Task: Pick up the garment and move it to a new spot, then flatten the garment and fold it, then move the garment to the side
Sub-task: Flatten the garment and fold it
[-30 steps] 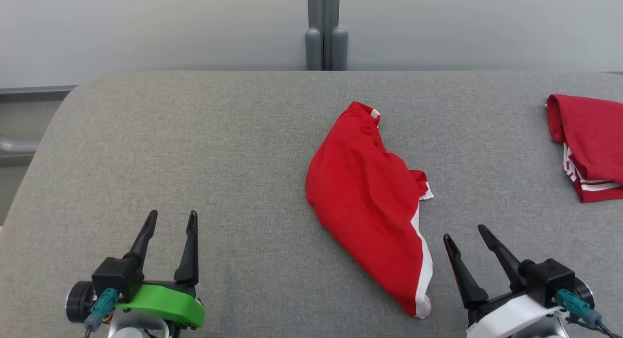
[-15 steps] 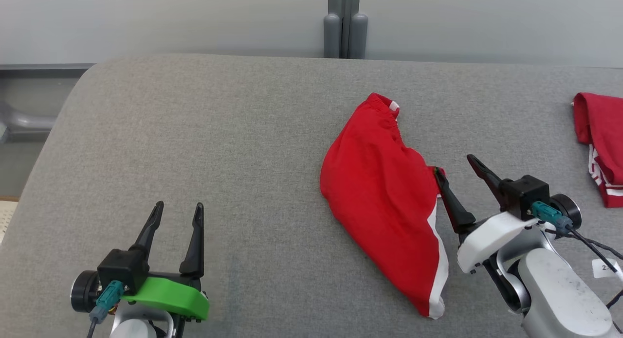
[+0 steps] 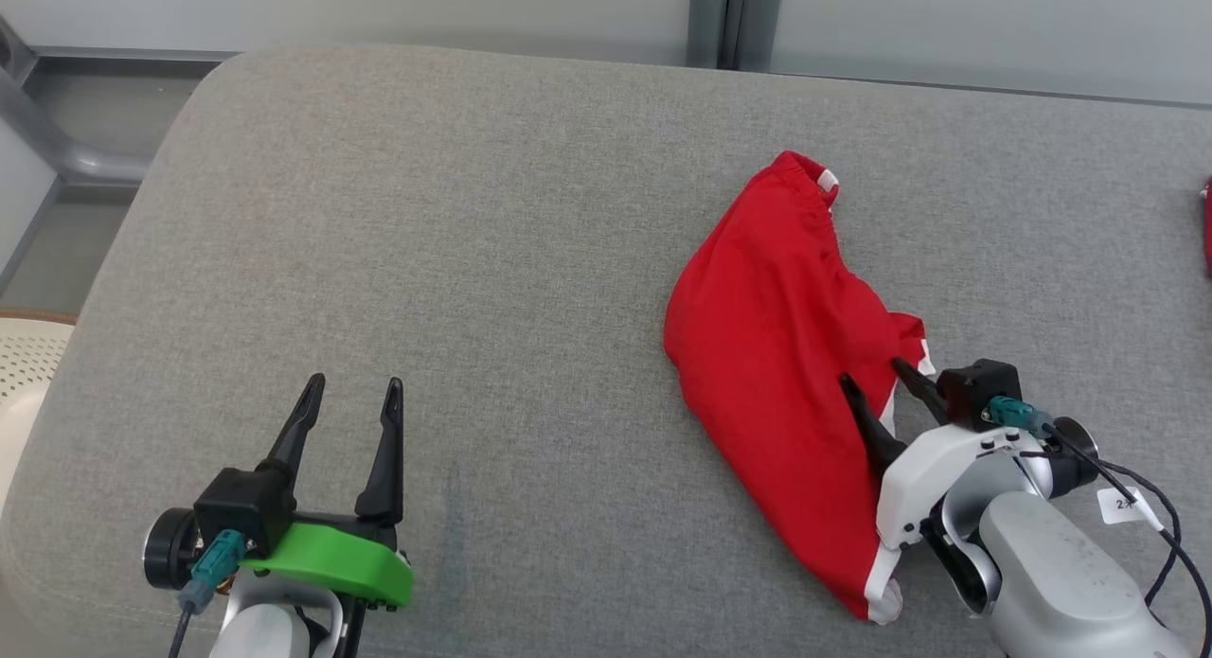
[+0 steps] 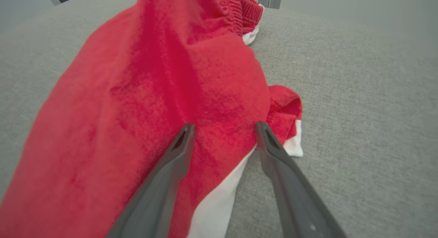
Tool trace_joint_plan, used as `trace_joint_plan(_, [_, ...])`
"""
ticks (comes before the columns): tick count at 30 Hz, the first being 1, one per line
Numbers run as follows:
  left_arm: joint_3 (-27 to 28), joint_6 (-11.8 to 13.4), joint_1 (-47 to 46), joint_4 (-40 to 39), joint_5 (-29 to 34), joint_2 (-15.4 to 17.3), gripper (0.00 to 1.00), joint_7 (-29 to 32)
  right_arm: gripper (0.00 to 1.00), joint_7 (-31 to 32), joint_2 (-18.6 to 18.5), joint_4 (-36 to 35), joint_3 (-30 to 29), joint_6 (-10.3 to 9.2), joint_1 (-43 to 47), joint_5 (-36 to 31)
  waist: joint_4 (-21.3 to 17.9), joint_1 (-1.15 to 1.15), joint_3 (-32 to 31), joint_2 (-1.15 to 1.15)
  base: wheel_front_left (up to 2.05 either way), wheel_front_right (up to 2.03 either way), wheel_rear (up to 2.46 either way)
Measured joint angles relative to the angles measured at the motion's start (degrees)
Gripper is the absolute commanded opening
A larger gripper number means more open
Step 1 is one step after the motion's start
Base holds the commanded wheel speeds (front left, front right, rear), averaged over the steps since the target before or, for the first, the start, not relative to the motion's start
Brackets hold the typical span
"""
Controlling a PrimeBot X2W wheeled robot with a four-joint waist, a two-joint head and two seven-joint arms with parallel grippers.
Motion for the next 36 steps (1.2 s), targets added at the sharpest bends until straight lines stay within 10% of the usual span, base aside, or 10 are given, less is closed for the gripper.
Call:
trace_joint_plan(20, [0.25,0.0,-0.08,0.76,0.0,-0.64,1.0,0.0,0.0,-4.26,1.53,-5.77,4.22,0.01,-4.8,0.54,0.01,0.0,-2.77,0.0,0.0,0.0,0.0])
trace_joint_plan(21, [0.33,0.0,0.05,0.75,0.0,-0.68,1.0,0.0,0.23,-4.26,1.51,-6.36,3.76,0.0,-4.6,0.44,0.05,0.0,-2.9,0.0,0.0,0.0,0.0])
trace_joint_plan(22, [0.51,0.0,0.23,0.71,0.0,-0.71,1.0,0.0,0.78,-4.27,1.47,-7.2,3.26,0.0,-4.36,0.21,0.05,0.0,-3.07,0.0,0.0,0.0,0.0])
trace_joint_plan(23, [0.78,0.0,0.43,0.68,0.0,-0.73,1.0,0.0,1.0,-4.27,1.54,-8.01,2.57,0.0,-3.91,-0.01,-0.02,0.0,-3.23,0.0,0.0,0.0,0.0])
trace_joint_plan(36, [3.79,0.0,3.03,-0.21,1.26,-0.65,1.0,0.0,1.0,-4.3,0.54,-20.11,-10.42,0.0,9.17,-2.94,-4.06,0.0,-5.38,0.0,0.0,0.0,0.0])
